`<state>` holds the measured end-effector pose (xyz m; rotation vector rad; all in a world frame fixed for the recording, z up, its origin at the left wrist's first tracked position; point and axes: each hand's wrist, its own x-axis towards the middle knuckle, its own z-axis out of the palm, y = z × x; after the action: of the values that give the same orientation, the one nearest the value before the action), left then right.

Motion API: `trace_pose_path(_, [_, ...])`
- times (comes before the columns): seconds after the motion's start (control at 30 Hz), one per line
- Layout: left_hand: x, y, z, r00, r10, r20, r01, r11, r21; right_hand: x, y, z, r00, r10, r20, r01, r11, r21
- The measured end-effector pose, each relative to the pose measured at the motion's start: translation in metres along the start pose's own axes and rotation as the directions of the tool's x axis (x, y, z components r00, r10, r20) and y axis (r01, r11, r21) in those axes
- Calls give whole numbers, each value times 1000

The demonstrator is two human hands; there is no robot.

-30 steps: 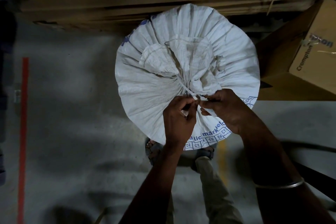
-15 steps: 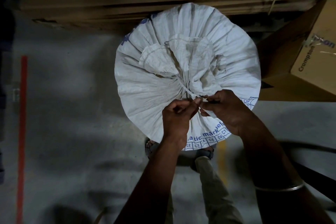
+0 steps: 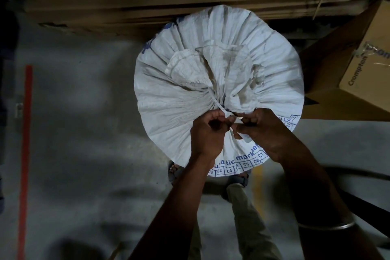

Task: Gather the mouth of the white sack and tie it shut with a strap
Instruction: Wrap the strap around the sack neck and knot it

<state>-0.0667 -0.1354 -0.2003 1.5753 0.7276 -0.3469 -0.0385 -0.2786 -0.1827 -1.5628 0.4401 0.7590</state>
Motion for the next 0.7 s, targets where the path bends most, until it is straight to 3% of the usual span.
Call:
trace_pose_path(0.17, [9, 8, -7, 979, 179, -102, -154, 965, 214, 4, 4, 3, 999, 5, -36, -6, 1000, -24])
trace_pose_path(0.33, [35, 8, -18, 914, 397, 82, -369, 731, 574, 9, 1, 2, 997, -63, -38, 55, 983, -175])
trace_pose_path(0.37, [41, 11, -19, 905, 407, 126, -400, 710, 579, 9, 2, 1, 997, -72, -39, 62, 975, -212])
trace_pose_path(0.43, [46, 19, -21, 915, 357, 189, -404, 807, 430, 12, 4, 0, 996, -79, -34, 66, 954, -293])
trace_pose_path(0.53, [48, 39, -19, 965, 136, 224, -181, 963, 198, 13, 8, 1, 995, -97, -1, 90, 931, -353])
trace_pose_path(0.6, [56, 49, -18, 972, 115, 205, -178, 930, 322, 14, 10, 1, 994, -112, 1, 101, 887, -451])
trace_pose_path(0.7, [63, 58, -22, 934, 304, 185, -355, 758, 547, 16, 11, 6, 991, -127, -47, 92, 884, -459])
